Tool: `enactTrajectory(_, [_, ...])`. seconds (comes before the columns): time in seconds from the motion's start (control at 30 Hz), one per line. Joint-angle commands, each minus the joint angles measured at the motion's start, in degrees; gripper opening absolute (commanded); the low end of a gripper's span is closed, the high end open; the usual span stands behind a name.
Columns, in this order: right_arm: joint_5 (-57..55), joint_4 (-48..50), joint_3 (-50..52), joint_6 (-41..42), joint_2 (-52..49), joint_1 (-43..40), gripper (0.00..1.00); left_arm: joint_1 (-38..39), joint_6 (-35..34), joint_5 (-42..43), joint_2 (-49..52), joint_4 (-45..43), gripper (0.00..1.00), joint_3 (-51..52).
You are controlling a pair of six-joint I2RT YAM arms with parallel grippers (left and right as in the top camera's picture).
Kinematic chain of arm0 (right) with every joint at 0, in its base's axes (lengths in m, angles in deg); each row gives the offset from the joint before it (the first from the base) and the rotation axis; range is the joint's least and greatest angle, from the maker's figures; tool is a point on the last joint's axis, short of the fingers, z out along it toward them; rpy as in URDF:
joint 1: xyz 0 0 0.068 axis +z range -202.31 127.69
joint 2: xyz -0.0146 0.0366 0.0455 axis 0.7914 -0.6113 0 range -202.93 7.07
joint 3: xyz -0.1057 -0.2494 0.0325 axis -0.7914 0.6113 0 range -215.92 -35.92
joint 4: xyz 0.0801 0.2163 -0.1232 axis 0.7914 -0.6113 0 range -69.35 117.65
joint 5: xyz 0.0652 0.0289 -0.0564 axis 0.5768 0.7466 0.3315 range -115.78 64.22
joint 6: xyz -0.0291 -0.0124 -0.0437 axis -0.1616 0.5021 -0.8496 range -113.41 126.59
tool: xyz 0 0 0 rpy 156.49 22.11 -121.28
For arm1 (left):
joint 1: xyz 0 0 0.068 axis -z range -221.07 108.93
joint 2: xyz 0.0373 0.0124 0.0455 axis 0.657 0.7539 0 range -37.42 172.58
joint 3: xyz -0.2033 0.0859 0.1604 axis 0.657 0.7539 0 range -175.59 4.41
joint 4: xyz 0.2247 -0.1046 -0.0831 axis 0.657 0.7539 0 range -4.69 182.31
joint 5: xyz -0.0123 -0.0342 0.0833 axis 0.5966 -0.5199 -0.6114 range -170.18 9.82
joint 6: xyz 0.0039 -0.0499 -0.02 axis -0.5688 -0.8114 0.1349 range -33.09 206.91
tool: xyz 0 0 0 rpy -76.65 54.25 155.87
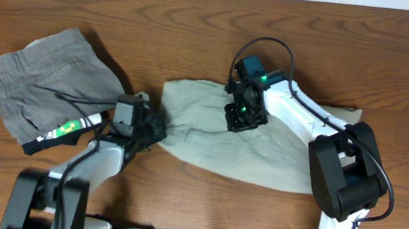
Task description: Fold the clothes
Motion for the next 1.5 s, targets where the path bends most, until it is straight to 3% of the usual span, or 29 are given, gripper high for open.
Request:
enactTrajectory(0.0, [-0.6,-1.3,-0.2,-0.2,4.4,-1.6,0.19,-2.1,3.1,-5.9,-4.2,2.9,0.06,1.2])
enactTrajectory(0.27, [-1.8,-9.7,-0.1,-0.4,7.6,-1.9,0.18,-2.8,5.1,-5.8,-13.6,5.6,0.06,0.8])
enactTrajectory(0.7, [-1.5,-10.8,2.7,-0.2,7.2,-0.6,0.19,-2.8,7.8,-5.8,-22.3,11.4,0.06,-2.8])
enactTrajectory(1.47, [4.9,8.5,9.3,3.5,-0.5,4.6,0.18,-2.8,10.2,-0.8,-28.6,19.4,0.06,-11.6])
